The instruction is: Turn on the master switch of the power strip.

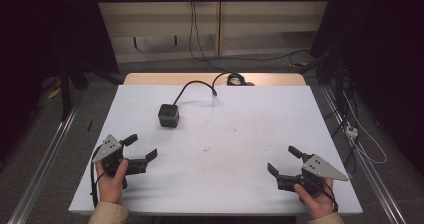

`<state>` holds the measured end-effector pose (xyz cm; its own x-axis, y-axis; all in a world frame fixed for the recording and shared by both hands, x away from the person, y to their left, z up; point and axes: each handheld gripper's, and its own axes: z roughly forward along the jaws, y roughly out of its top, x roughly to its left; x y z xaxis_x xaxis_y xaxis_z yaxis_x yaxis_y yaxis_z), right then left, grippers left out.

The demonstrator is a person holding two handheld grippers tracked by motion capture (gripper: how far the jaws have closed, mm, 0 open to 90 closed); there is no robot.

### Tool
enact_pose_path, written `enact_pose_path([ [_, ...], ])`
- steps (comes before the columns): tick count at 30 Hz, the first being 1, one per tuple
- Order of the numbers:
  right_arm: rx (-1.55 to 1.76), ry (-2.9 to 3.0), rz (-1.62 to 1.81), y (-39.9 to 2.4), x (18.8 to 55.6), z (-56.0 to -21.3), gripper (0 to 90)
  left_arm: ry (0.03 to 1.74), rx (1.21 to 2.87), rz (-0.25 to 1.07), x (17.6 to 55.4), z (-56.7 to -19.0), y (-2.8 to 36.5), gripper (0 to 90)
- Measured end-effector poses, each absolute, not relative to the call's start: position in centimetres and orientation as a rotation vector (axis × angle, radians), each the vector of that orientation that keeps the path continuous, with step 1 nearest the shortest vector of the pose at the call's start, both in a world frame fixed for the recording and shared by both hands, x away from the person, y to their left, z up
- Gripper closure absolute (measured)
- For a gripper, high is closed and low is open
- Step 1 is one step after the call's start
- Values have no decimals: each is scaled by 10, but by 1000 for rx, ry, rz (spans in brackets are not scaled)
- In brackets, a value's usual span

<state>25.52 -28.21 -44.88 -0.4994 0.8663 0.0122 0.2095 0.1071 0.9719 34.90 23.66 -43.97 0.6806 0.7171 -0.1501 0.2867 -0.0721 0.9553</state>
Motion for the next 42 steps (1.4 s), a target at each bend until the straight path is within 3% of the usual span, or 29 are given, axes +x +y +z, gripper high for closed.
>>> enact_pose_path([
  [42, 1047, 1803, 1423, -281, 257, -450, 68, 863, 1633, 462, 390, -433, 214, 32],
])
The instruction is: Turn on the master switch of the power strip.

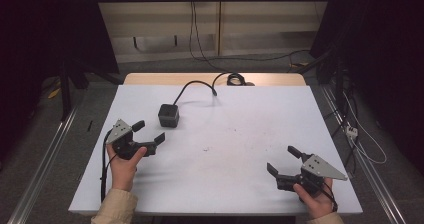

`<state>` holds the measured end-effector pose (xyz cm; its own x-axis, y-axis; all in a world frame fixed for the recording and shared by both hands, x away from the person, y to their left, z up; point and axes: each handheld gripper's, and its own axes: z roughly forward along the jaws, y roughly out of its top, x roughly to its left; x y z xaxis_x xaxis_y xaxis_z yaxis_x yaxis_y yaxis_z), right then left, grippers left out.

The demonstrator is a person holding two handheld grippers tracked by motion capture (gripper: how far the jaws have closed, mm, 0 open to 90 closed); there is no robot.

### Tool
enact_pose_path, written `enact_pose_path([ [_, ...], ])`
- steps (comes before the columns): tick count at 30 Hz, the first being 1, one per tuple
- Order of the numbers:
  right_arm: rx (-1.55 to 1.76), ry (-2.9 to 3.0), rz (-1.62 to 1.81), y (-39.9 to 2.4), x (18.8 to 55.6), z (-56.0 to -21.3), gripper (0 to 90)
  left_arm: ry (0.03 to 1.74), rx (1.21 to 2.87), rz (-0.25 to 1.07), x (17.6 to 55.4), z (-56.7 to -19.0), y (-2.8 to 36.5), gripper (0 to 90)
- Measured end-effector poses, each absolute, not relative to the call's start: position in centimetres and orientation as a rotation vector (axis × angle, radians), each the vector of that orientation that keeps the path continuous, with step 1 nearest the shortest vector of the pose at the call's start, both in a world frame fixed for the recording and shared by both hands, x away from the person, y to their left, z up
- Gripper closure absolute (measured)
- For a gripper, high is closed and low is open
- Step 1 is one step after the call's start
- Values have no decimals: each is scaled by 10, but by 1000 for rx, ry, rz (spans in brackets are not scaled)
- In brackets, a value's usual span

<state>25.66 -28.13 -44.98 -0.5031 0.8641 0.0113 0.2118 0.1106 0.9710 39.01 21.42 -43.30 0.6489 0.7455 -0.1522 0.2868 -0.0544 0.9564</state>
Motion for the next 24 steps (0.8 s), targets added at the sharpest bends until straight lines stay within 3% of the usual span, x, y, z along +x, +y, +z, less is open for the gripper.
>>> enact_pose_path([
  [24, 1036, 1810, 1423, -280, 257, -449, 68, 861, 1647, 460, 405, -431, 203, 39],
])
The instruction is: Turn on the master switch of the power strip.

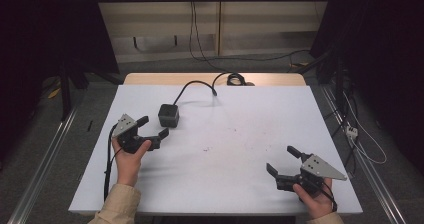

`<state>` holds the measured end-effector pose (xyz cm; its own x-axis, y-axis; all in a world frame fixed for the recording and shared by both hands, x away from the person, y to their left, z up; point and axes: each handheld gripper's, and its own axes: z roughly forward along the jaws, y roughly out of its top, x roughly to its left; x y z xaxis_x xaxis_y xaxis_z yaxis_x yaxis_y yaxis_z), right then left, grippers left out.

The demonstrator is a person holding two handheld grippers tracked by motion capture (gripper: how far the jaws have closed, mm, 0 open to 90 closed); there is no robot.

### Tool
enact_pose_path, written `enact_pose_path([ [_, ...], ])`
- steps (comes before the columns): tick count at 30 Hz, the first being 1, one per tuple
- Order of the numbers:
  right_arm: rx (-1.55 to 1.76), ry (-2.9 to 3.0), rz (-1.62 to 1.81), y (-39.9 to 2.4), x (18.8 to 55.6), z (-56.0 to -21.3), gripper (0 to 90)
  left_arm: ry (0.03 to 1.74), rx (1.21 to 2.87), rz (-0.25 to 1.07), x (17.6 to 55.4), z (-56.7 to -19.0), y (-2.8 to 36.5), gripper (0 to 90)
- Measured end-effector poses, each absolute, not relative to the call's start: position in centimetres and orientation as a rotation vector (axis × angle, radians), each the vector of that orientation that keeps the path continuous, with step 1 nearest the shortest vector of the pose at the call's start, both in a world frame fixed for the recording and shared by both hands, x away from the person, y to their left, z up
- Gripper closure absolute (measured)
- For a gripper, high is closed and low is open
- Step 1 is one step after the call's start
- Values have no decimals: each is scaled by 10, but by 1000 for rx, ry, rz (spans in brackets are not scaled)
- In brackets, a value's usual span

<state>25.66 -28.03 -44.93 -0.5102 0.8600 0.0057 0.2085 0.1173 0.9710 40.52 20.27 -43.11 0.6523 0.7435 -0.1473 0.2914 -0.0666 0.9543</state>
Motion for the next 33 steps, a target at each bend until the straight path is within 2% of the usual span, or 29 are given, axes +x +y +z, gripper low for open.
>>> enact_pose_path([
  [33, 1034, 1810, 1426, -280, 256, -449, 68, 851, 1672, 467, 420, -430, 191, 67],
])
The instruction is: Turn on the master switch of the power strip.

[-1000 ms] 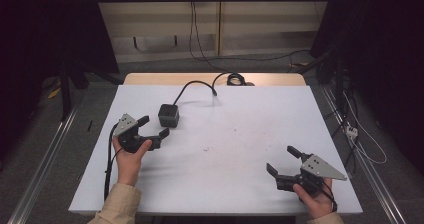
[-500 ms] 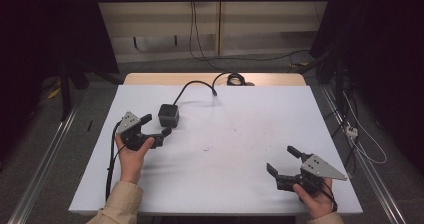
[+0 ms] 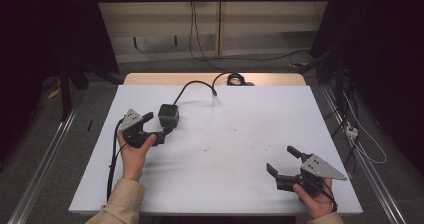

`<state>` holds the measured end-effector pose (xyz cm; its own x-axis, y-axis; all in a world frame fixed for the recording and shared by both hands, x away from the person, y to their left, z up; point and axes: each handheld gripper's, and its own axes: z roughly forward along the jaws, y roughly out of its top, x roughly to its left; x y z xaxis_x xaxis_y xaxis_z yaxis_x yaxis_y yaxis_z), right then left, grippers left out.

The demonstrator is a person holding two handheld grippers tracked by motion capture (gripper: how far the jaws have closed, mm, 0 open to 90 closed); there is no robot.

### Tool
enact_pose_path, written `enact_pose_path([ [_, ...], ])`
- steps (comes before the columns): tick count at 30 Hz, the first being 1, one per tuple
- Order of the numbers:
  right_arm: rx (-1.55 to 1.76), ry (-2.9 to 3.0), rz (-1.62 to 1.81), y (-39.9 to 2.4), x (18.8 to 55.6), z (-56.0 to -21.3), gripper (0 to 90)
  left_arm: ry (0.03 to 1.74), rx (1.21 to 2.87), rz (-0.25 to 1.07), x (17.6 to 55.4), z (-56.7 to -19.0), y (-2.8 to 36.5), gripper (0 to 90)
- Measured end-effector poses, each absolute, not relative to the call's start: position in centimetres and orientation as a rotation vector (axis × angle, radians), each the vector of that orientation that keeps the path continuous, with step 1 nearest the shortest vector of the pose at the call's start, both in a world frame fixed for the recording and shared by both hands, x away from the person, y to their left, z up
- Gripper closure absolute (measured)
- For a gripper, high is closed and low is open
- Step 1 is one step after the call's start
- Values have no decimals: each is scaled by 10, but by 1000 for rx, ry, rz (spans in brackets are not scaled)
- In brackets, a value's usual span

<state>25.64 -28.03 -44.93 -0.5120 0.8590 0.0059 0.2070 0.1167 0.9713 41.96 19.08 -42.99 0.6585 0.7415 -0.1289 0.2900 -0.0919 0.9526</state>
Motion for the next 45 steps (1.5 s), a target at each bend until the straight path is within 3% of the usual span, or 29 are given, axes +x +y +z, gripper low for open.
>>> enact_pose_path([
  [32, 1040, 1809, 1428, -282, 256, -449, 68, 891, 1663, 481, 432, -428, 187, 170],
  [45, 1040, 1809, 1426, -282, 256, -449, 68, 909, 1660, 478, 438, -428, 192, 278],
])
